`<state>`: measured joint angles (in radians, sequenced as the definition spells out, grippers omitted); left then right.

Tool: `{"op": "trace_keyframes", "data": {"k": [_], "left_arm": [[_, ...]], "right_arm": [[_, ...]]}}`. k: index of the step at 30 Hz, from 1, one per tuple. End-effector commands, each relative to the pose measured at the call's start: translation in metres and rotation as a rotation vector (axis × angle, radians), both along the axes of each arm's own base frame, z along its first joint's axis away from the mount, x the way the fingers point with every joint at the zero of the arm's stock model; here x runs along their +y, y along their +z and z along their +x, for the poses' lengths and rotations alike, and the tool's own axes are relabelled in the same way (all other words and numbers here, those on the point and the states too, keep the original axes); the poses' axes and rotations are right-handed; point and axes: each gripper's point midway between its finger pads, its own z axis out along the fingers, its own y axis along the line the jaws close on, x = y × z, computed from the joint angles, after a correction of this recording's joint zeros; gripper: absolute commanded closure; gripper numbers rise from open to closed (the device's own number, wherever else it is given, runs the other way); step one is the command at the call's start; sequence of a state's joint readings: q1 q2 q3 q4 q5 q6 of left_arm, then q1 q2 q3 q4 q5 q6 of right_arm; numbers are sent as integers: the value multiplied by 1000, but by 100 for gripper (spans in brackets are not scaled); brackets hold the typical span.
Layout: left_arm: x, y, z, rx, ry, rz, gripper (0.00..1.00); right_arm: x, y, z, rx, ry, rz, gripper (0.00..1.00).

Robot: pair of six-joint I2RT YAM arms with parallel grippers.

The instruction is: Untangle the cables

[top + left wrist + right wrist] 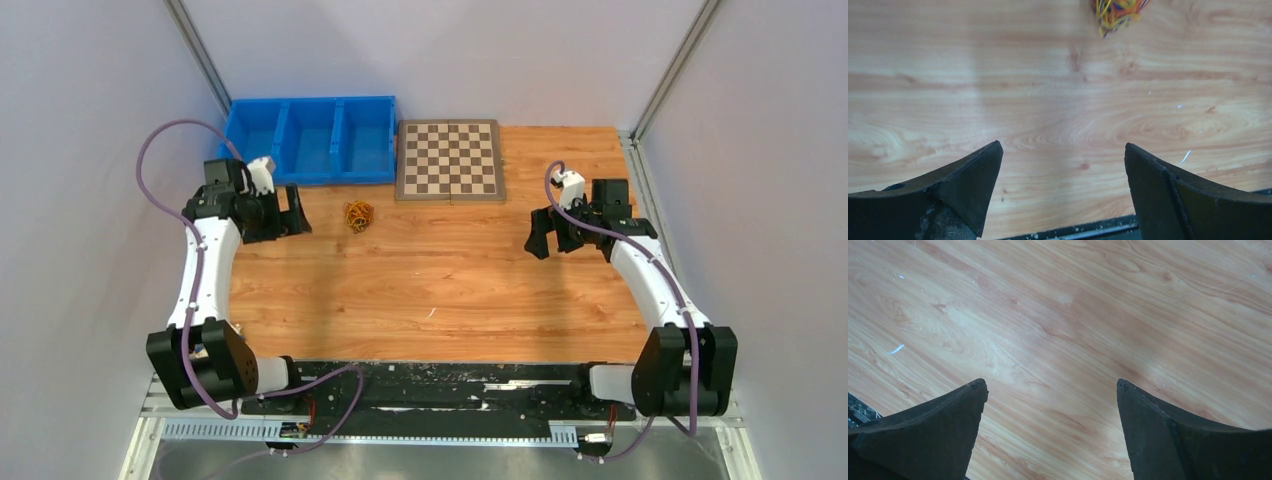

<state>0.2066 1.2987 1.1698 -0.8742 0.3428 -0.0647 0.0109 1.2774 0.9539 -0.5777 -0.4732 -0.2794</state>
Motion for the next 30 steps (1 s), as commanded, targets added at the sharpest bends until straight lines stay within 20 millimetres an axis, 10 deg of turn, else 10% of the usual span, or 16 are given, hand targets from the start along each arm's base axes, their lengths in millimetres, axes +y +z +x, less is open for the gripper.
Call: {"op": "trace_keyframes", "data": {"k": [1, 11, 21, 30], "left_arm": [[11, 63, 40, -200, -34, 59, 0], [-51, 41, 97, -194, -249, -28, 0], [-102, -46, 157, -166, -325, -68, 0], [-114, -107, 160, -30, -287, -109, 19]], "right_arm": [[-3, 9, 7, -12, 54, -42, 0], [-19, 4, 10, 89, 27, -43, 0], [-42, -1, -5, 135, -25, -98, 0], [-52, -1, 1, 150, -39, -112, 0]]}}
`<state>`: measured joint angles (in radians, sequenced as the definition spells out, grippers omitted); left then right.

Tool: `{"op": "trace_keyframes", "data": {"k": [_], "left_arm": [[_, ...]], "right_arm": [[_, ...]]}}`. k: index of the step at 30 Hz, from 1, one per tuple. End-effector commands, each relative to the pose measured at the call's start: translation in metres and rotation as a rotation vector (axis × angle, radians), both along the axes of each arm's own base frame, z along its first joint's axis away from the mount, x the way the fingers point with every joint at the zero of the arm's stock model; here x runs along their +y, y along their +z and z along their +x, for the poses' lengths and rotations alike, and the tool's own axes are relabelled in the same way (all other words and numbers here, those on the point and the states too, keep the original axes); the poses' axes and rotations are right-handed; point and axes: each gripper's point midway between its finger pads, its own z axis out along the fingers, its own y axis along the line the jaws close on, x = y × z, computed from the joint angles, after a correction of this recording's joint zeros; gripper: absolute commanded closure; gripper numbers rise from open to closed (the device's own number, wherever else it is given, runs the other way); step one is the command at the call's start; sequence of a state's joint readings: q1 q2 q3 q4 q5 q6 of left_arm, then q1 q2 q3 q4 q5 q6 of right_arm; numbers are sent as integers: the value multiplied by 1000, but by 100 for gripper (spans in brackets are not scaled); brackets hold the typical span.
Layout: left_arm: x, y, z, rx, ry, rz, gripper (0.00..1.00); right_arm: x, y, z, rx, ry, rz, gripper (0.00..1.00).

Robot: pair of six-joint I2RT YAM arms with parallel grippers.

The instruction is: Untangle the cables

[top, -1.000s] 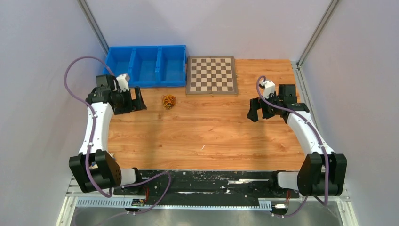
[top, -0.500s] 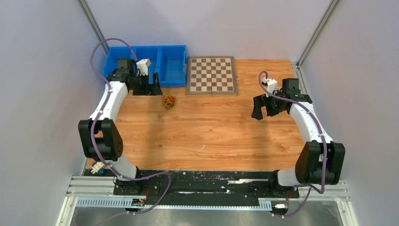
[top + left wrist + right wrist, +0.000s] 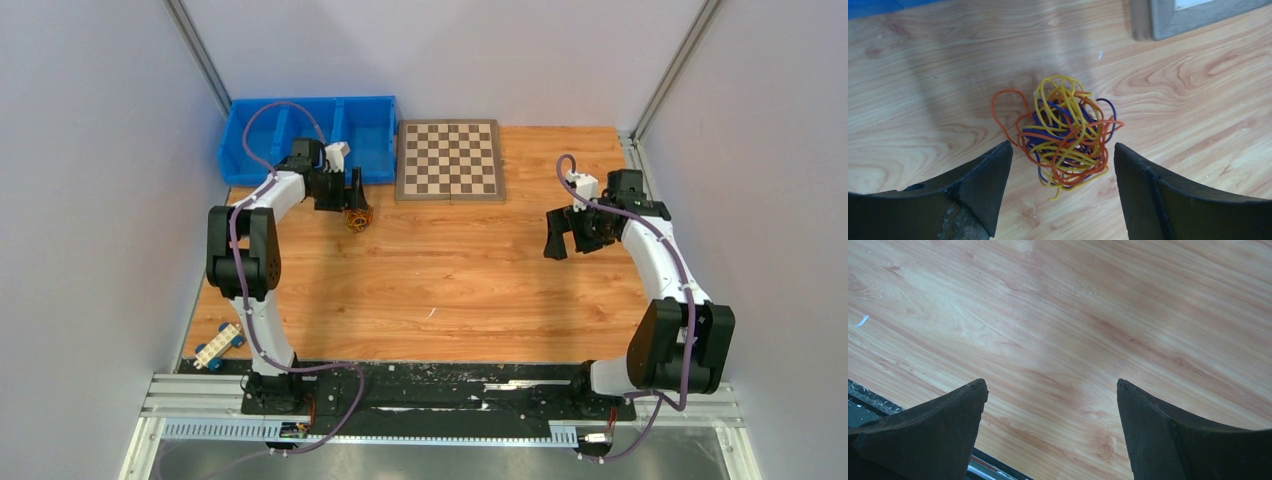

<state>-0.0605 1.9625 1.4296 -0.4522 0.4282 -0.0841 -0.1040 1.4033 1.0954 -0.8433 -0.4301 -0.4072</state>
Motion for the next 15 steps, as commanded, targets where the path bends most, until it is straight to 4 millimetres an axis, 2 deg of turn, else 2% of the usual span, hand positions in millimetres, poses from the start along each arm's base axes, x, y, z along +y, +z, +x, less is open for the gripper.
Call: {"op": "trace_keyframes", "data": {"k": [1, 2, 3, 4, 5, 6, 7, 8, 9, 10, 11, 12, 13, 14, 15], "left_arm": [[-14, -6, 4, 3, -1, -29, 24], [-18, -8, 0, 13, -15, -34, 36], [-23, -7, -5, 15, -35, -36, 42], [-29, -3, -10, 13, -59, -48, 57], [-32, 0, -14, 13, -73, -57, 64], [-39, 10, -21, 0, -99, -80, 79], [-42, 11, -28, 3, -111, -90, 86], [-50, 31, -32, -41, -138, -114, 97], [-54, 32, -41, -38, -151, -124, 99], [-63, 53, -48, -87, -185, -156, 100], [-71, 57, -60, -85, -217, -189, 100], [-80, 77, -68, -137, -247, -211, 100], [-86, 81, -80, -135, -275, -241, 100], [-95, 101, -87, -184, -300, -267, 100], [-102, 106, -98, -183, -329, -303, 100]], "right_arm": [[-5, 17, 15, -50, 11, -16, 0], [-3, 19, 18, -55, 16, -8, 0], [-1, 24, 21, -65, 23, 4, 0], [2, 29, 23, -79, 33, 22, 0], [8, 34, 25, -96, 52, 51, 0], [14, 40, 27, -117, 70, 82, 0], [21, 48, 29, -140, 91, 117, 0], [28, 55, 31, -167, 113, 152, 0], [36, 61, 33, -184, 135, 187, 0], [44, 67, 35, -196, 155, 225, 0], [54, 71, 35, -200, 177, 257, 0], [65, 75, 36, -200, 196, 290, 0], [77, 78, 36, -197, 220, 322, 0], [88, 81, 35, -194, 240, 351, 0], [107, 85, 31, -188, 287, 382, 0]]}}
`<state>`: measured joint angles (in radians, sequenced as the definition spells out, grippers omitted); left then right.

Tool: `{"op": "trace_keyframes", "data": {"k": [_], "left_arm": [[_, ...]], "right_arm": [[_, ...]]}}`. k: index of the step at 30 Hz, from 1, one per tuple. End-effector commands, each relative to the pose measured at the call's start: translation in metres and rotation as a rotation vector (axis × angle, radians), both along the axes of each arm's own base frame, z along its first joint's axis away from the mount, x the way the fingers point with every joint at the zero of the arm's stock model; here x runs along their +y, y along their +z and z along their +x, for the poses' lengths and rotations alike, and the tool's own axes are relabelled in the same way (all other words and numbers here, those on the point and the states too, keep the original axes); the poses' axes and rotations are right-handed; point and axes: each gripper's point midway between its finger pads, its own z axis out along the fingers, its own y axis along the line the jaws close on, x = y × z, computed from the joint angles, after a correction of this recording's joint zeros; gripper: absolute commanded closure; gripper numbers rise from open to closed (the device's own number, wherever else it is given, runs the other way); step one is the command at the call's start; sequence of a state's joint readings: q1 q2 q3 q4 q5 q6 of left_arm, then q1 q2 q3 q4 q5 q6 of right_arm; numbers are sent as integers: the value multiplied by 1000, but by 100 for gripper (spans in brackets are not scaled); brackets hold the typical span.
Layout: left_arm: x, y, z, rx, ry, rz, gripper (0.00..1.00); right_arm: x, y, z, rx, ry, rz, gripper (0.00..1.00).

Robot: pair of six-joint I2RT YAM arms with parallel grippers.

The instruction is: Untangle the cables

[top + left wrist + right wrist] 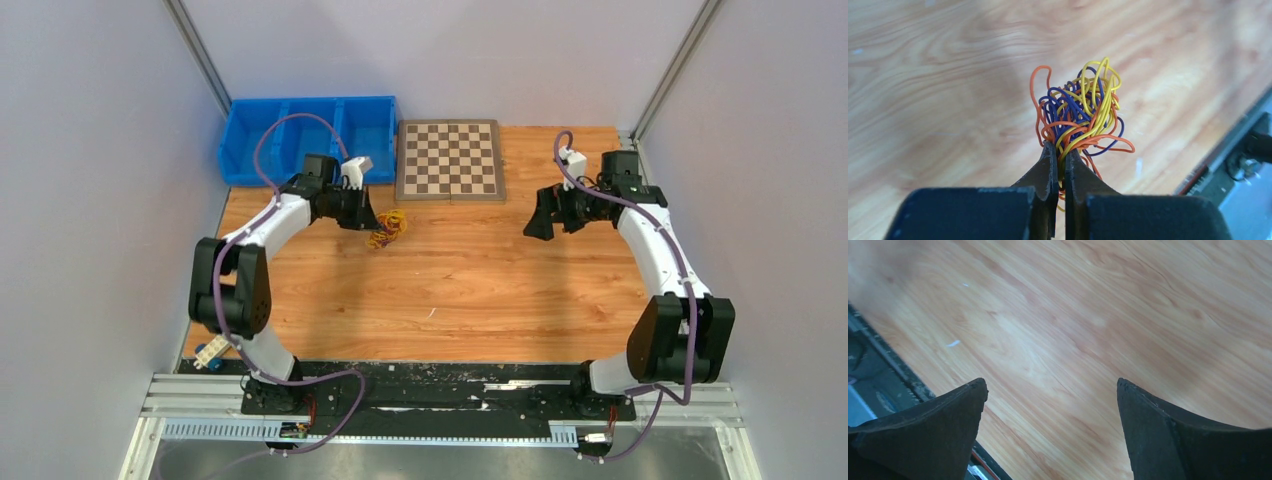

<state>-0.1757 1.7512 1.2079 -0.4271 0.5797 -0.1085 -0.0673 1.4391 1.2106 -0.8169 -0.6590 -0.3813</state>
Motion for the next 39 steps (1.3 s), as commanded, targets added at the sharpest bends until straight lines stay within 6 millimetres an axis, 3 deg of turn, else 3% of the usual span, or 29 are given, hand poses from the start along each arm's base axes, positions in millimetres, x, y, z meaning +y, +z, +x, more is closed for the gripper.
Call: {"op": "trace_keyframes", "data": {"k": [1, 4, 9, 14, 16, 18, 20, 24, 32, 39], "left_arm": [[-46, 98, -29, -221, -153, -222, 100], [-66, 126, -56, -245, -229, -316, 100], [-97, 147, -84, -250, -337, -408, 100], [-116, 163, -100, -265, -411, -444, 100], [-119, 168, -102, -263, -421, -459, 100], [-120, 171, -103, -258, -425, -465, 100], [-118, 172, -103, -267, -428, -451, 100], [-103, 167, -96, -278, -391, -399, 100], [-41, 144, -80, -251, -235, -276, 100], [26, 109, -78, -169, -95, -113, 100]], "right_arm": [[81, 42, 1, -74, 208, 204, 0], [124, 61, -12, -89, 342, 260, 0], [188, 89, -33, -109, 529, 322, 0], [218, 104, -44, -124, 601, 349, 1], [221, 100, -43, -121, 600, 345, 9], [220, 90, -40, -117, 586, 324, 32], [214, 80, -38, -128, 571, 288, 58], [191, 66, -36, -149, 506, 224, 99], [108, 34, 1, -214, 203, -34, 100], [3, 20, 34, -250, -90, -234, 100]]}}
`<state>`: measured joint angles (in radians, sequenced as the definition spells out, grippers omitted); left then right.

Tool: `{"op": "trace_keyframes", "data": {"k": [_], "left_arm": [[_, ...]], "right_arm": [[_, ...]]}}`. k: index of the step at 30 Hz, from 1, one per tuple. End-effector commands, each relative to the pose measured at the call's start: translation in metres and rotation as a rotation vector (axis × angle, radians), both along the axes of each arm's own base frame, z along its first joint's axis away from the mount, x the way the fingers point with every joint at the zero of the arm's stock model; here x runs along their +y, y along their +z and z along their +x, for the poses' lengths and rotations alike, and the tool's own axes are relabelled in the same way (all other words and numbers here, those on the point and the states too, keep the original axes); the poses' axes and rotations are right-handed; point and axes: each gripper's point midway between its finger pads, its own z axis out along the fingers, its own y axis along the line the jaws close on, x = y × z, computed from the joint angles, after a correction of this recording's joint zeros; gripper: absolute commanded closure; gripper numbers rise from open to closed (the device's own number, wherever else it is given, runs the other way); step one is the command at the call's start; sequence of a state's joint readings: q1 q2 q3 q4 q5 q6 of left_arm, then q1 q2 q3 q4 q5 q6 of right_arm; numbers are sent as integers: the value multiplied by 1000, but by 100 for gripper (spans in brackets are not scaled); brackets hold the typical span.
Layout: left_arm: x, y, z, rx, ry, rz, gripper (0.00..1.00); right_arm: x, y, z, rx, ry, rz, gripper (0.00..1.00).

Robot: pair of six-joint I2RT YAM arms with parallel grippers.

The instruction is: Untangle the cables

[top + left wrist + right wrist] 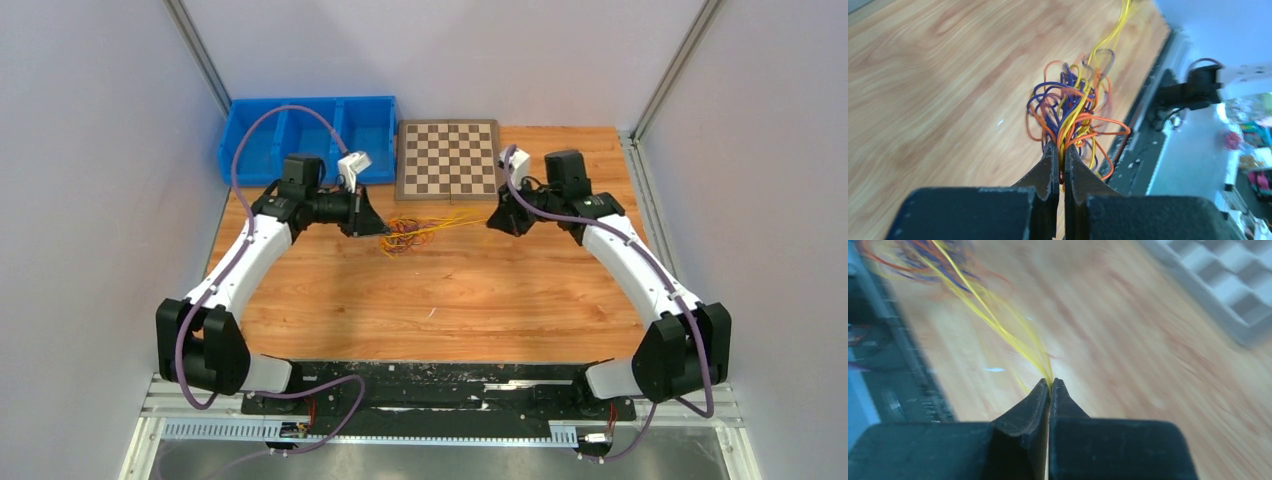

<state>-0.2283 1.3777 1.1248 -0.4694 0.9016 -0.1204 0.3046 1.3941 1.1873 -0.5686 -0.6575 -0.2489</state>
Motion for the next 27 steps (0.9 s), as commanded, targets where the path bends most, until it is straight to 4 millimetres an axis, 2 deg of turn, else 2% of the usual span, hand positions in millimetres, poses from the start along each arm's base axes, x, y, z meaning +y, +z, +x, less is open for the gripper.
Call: {"op": "trace_keyframes", "data": {"k": [1, 4, 8, 9, 11, 12, 14, 15, 16, 17, 18, 19, 20, 21, 23, 26, 27], "left_arm": [[77, -19, 8, 24, 196, 172, 100], [112, -29, 12, 30, 284, 241, 99], [133, -43, 7, 63, 303, 304, 94], [132, -45, 3, 67, 281, 301, 95], [121, -40, -2, 72, 239, 241, 100], [116, -37, -2, 72, 227, 217, 100], [93, -21, -4, 52, 172, 151, 100], [72, -10, -8, 26, 122, 118, 100], [62, -4, -10, 15, 99, 98, 97], [41, 8, -12, -12, 61, 54, 94], [32, 13, -13, -18, 47, 29, 87], [14, 23, -15, -25, 15, -17, 85], [6, 28, -16, -29, -2, -36, 83], [-9, 31, -18, -15, -38, -64, 83], [-26, 39, -19, 11, -80, -110, 83], [-44, 48, -19, 86, -101, -201, 87], [-50, 55, -14, 42, -110, -228, 88]], "right_arm": [[-145, -17, 53, -102, -453, -295, 100], [-201, -17, 61, -113, -579, -344, 100], [-254, -14, 63, -114, -681, -358, 100], [-258, -13, 62, -109, -677, -335, 100], [-250, -11, 58, -92, -633, -268, 100], [-237, -8, 55, -82, -577, -217, 100], [-195, 1, 42, -38, -418, -46, 98], [-174, 7, 37, -10, -355, 28, 88], [-152, 12, 29, 27, -288, 89, 63], [-131, 16, 24, 55, -233, 131, 35], [-111, 21, 17, 81, -179, 167, 16], [-91, 26, 11, 95, -121, 189, 6], [-74, 31, 5, 103, -70, 203, 1], [-52, 36, -3, 108, -3, 214, 0], [-18, 49, -16, 102, 96, 243, 0], [25, 62, -34, 111, 201, 284, 0], [36, 64, -37, 110, 220, 293, 0]]}}
